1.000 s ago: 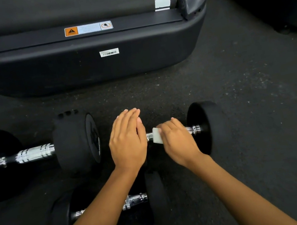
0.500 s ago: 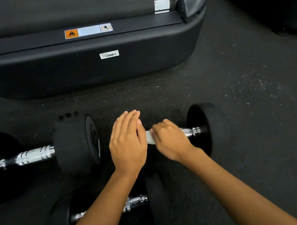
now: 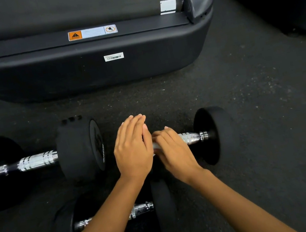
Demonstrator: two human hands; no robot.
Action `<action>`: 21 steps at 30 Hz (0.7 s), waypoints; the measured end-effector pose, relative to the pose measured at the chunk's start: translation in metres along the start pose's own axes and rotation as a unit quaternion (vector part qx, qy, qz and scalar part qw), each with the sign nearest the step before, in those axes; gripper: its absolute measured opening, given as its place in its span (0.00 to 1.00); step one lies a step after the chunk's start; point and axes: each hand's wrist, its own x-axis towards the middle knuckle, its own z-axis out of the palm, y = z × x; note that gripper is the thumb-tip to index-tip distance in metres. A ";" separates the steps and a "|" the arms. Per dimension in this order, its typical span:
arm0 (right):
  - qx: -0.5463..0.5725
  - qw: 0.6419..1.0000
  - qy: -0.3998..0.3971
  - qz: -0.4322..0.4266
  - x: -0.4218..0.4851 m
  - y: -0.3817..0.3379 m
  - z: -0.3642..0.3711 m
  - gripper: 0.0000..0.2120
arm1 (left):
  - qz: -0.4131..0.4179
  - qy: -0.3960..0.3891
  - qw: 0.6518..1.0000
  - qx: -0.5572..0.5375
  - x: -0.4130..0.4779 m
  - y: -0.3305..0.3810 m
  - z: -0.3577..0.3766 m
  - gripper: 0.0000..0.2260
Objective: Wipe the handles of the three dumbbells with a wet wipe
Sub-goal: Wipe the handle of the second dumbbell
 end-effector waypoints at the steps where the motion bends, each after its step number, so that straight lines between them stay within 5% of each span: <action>1: -0.007 1.000 0.002 -0.006 -0.001 0.002 0.001 0.14 | 0.000 -0.002 1.000 -0.001 0.000 0.000 0.000 0.18; 10: -0.051 0.997 0.056 -0.025 -0.007 0.013 -0.003 0.15 | -0.002 -0.010 1.000 -0.006 -0.001 0.000 -0.001 0.18; 16: -0.058 0.998 -0.002 -0.020 0.006 0.016 0.000 0.17 | -0.001 -0.003 1.000 -0.001 0.001 0.000 0.000 0.18; 21: -0.033 0.991 -0.132 -0.010 0.028 0.021 -0.021 0.17 | -0.001 -0.007 1.000 -0.005 0.000 -0.001 0.000 0.18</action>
